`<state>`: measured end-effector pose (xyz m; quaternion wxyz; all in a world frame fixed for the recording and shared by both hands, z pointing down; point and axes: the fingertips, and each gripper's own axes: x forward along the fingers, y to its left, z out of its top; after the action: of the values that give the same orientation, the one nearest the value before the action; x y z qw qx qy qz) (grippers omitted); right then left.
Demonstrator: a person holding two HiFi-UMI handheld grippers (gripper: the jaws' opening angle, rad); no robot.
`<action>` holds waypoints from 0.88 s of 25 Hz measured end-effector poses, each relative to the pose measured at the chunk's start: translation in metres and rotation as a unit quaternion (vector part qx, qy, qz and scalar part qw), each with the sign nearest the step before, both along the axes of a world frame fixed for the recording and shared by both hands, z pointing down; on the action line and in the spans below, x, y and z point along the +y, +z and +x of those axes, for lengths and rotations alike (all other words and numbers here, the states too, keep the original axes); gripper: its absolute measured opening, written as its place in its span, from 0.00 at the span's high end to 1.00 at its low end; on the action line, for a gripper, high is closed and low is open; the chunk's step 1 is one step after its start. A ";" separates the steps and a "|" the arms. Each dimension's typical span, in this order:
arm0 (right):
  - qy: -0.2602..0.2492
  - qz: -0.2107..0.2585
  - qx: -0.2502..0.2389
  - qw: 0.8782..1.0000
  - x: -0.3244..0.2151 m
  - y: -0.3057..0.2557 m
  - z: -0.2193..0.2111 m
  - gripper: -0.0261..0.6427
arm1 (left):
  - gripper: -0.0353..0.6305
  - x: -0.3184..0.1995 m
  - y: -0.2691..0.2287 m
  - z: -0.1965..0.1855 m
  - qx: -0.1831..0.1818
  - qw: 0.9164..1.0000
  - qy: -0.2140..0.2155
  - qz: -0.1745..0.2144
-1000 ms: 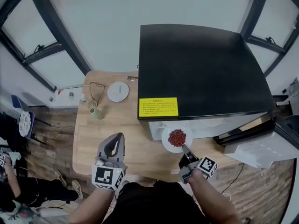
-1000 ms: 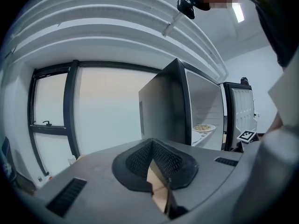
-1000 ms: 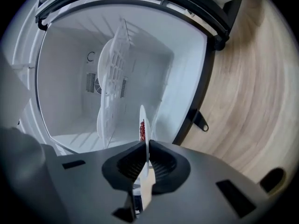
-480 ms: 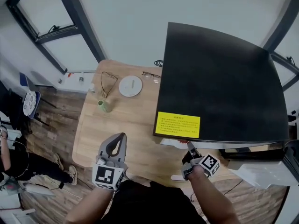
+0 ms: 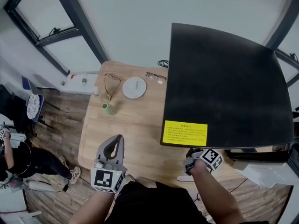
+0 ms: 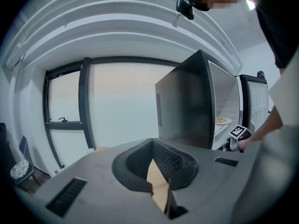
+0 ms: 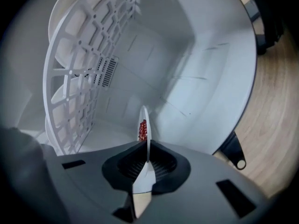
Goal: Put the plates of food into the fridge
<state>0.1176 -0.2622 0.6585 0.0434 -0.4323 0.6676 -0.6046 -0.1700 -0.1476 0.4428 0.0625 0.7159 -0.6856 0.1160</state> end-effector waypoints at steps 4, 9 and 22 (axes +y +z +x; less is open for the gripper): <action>-0.017 0.028 0.090 0.995 -0.007 -0.003 -0.001 0.91 | 0.94 0.010 -0.008 -0.014 -0.014 1.000 -0.005 -0.001; -0.037 0.026 0.195 0.980 -0.014 0.008 0.005 0.83 | 0.94 0.022 -0.018 -0.030 -0.014 1.000 -0.018 0.009; -0.059 0.051 0.328 0.942 -0.012 0.002 0.021 0.69 | 0.94 0.046 -0.030 -0.040 -0.019 0.999 -0.024 0.030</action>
<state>0.1389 -0.2746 0.6608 -0.1914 -0.5636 0.6989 -0.3965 -0.2101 -0.1012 0.4127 0.0308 0.6986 -0.7067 0.1073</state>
